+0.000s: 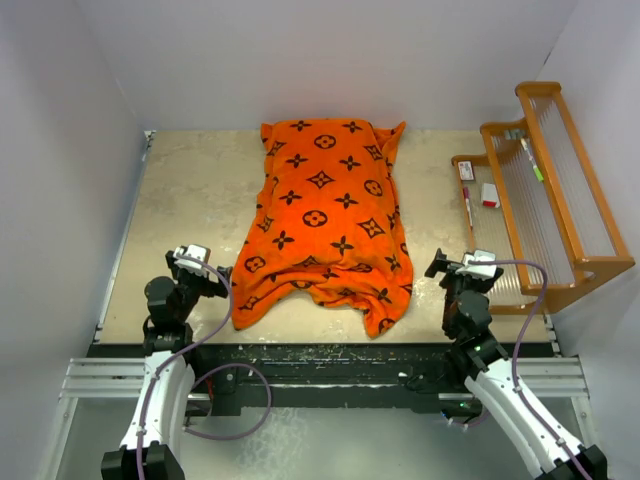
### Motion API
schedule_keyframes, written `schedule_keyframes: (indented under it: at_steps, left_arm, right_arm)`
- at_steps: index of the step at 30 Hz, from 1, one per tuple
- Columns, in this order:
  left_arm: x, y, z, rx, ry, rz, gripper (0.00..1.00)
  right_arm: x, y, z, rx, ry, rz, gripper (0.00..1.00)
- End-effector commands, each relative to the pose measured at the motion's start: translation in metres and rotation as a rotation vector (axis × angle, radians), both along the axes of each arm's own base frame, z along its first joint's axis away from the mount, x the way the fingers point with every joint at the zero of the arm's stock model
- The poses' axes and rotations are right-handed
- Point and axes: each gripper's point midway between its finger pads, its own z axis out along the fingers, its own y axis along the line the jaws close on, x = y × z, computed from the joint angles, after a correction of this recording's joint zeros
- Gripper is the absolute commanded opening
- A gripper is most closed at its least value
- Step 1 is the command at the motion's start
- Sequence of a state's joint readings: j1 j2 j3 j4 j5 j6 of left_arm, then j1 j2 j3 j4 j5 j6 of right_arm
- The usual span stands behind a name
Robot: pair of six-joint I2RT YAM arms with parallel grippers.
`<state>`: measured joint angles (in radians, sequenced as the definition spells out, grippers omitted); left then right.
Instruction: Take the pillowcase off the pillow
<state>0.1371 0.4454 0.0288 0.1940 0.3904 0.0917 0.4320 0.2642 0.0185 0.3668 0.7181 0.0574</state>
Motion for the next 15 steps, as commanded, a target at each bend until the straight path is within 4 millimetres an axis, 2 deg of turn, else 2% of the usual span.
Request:
schedule_keyframes:
  at_steps: [1,11,13,15]
  left_arm:
    - [0.006,-0.001,0.021,0.005,-0.071,-0.012,0.99]
    - [0.006,-0.001,0.022,0.004,-0.069,-0.013,0.99]
    - [0.008,0.000,0.028,-0.001,-0.078,-0.005,0.99]
    - [0.014,0.003,0.041,-0.011,-0.027,0.008,0.99]
  right_arm:
    - [0.001,-0.002,0.007,0.019,-0.041,-0.014,1.00]
    - [0.001,-0.001,0.007,0.009,-0.031,-0.008,1.00]
    - [0.001,0.004,0.013,-0.001,-0.032,0.030,1.00]
    - [-0.001,0.003,0.038,-0.043,-0.084,0.040,1.00]
